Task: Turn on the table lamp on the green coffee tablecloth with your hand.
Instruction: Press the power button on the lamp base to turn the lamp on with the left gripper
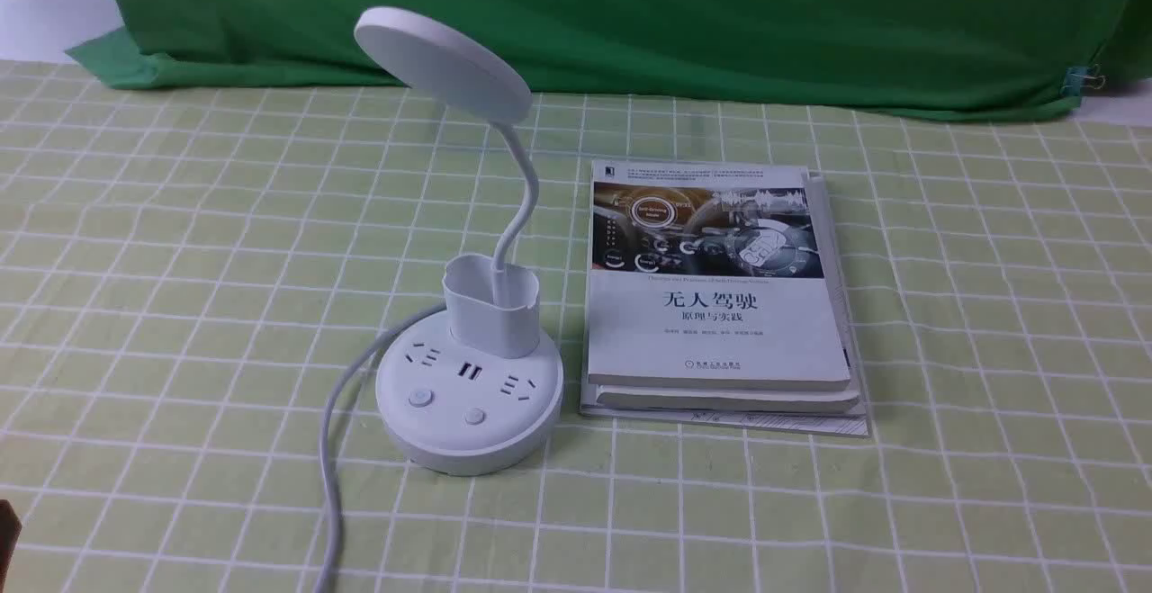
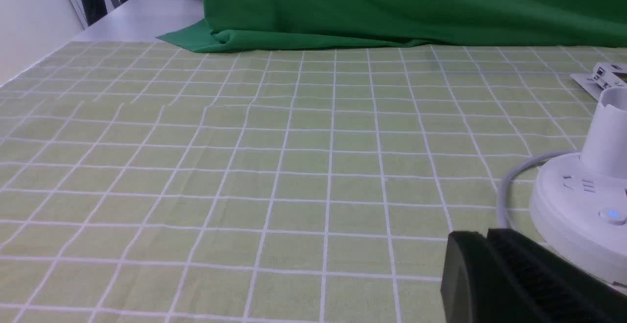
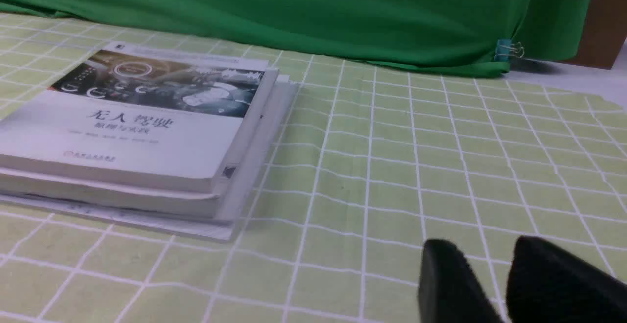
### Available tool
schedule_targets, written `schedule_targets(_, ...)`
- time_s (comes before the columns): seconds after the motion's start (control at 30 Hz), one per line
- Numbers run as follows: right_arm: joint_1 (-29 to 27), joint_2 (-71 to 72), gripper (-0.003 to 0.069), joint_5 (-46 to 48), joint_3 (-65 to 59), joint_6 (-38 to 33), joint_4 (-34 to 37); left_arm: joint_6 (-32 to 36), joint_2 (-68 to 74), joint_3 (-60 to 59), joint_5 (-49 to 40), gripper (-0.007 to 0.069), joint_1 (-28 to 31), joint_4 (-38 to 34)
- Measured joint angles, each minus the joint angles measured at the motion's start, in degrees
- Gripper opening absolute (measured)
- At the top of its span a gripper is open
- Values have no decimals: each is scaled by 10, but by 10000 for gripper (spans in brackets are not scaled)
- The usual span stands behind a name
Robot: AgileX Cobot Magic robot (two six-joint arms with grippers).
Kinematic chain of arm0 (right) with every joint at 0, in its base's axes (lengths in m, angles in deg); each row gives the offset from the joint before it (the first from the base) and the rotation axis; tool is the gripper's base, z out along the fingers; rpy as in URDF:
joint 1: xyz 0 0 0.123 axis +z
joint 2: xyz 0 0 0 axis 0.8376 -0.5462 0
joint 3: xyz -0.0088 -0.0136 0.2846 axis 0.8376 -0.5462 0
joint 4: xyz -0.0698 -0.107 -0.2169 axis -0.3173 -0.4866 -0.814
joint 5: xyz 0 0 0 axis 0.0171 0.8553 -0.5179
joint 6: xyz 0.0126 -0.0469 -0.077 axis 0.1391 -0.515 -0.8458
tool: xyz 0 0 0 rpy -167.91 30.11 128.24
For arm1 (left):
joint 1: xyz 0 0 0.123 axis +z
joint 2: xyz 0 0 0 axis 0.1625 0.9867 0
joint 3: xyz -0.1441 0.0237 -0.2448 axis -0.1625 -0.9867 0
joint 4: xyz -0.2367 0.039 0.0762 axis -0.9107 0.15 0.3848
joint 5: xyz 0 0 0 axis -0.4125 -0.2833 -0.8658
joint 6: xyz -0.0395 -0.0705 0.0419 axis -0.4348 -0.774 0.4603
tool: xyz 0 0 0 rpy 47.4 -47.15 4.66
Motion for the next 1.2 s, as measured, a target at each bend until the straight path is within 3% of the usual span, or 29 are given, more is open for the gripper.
schedule_targets(0.53, 0, 0, 245, 0, 0, 0, 0, 0, 0, 0, 14, 19, 0, -5)
schedule_targets(1.2, 0, 0, 245, 0, 0, 0, 0, -14, 0, 0, 278, 19, 0, -30)
